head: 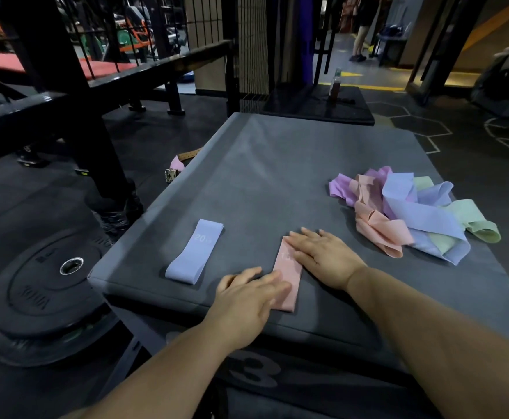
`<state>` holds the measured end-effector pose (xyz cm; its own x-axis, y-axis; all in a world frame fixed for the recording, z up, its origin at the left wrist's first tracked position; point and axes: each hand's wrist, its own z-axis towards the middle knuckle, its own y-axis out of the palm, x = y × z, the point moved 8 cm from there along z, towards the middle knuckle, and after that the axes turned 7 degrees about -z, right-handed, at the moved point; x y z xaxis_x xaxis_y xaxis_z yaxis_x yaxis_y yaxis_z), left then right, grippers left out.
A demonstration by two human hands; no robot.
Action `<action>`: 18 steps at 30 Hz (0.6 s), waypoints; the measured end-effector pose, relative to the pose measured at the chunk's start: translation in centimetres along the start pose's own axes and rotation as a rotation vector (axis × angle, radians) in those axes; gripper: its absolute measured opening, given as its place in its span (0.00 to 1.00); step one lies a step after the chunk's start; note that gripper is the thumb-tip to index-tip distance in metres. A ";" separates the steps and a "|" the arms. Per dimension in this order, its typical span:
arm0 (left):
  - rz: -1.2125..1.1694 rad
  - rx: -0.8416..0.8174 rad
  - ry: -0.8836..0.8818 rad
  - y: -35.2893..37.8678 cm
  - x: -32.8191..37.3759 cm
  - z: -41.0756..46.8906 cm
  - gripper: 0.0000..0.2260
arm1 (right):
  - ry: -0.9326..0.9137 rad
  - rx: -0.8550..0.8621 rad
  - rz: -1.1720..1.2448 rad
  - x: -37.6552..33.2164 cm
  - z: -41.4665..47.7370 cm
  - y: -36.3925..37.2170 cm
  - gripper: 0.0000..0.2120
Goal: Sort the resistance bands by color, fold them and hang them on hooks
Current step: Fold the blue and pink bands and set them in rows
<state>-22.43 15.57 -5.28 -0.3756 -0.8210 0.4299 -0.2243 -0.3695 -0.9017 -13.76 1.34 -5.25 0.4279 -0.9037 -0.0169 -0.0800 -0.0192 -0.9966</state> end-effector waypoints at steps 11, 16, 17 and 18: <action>-0.198 0.127 -0.124 0.6 0.0 0.9 0.39 | 0.015 -0.038 -0.060 0.0 -0.2 0.3 0.24; -0.070 0.130 -0.123 0.7 0.0 1.0 0.27 | 0.019 -0.041 -0.067 0.1 -0.1 0.6 0.24; -0.059 0.118 -0.124 0.7 0.2 0.9 0.23 | 0.017 -0.042 -0.070 0.1 -0.1 0.6 0.25; -0.043 0.105 -0.116 0.7 0.4 0.8 0.21 | 0.015 -0.043 -0.074 0.1 -0.1 0.6 0.25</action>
<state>-22.05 14.63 -5.74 -0.2604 -0.8461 0.4652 -0.1406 -0.4434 -0.8852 -13.82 1.17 -5.80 0.4204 -0.9055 0.0577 -0.0879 -0.1040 -0.9907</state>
